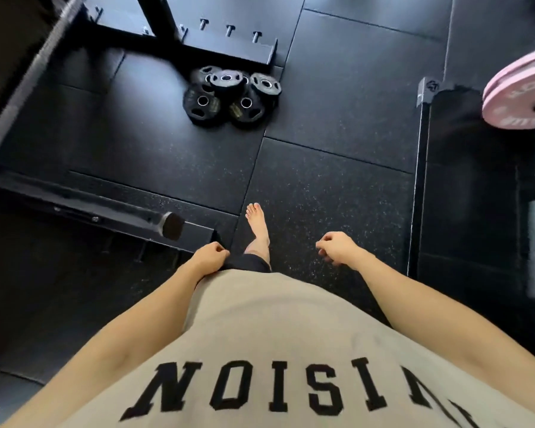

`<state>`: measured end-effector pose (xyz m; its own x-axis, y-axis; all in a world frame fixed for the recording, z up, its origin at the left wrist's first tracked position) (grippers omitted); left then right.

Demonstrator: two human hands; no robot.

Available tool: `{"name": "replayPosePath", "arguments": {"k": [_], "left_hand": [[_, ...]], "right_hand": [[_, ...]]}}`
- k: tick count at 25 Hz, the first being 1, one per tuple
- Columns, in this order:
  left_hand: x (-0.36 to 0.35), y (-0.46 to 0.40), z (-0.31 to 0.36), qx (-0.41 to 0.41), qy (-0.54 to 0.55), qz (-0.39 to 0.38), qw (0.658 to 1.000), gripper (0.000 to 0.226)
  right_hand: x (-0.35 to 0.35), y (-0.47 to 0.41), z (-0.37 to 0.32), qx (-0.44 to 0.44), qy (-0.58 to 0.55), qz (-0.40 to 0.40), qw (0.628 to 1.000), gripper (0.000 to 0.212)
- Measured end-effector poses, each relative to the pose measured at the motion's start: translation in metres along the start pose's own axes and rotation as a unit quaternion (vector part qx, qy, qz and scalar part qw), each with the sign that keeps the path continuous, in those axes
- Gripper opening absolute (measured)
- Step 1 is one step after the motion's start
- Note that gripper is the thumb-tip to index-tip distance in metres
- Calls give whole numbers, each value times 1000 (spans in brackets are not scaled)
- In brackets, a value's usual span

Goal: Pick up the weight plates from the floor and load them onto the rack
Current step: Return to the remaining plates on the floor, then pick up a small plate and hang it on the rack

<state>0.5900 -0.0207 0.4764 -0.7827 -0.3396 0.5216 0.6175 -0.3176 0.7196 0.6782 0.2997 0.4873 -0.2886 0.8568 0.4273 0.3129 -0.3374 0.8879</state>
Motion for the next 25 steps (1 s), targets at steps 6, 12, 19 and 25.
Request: {"name": "replayPosePath", "arguments": {"k": [6, 12, 19, 25], "left_hand": [[125, -122, 42, 21, 32, 2, 999, 30], [265, -220, 82, 39, 93, 41, 994, 29], [381, -348, 124, 84, 137, 82, 984, 24], [449, -421, 147, 160, 166, 70, 971, 24]], "right_hand": [[91, -75, -156, 20, 26, -7, 999, 15], [176, -130, -315, 60, -14, -13, 998, 14], [264, -234, -468, 44, 14, -44, 998, 13], [325, -296, -589, 18, 55, -93, 994, 17]]}}
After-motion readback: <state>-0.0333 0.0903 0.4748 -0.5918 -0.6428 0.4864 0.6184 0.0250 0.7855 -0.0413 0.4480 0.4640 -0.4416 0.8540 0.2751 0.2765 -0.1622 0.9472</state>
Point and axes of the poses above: each hand's wrist, its own y-axis away from the middle knuckle, its own x-axis out of the back of the hand, z = x × y, the point moved 10 cm from there along -y, towards the middle knuckle, and after that the axes turned 12 degrees about -x, right-handed, at the moved point
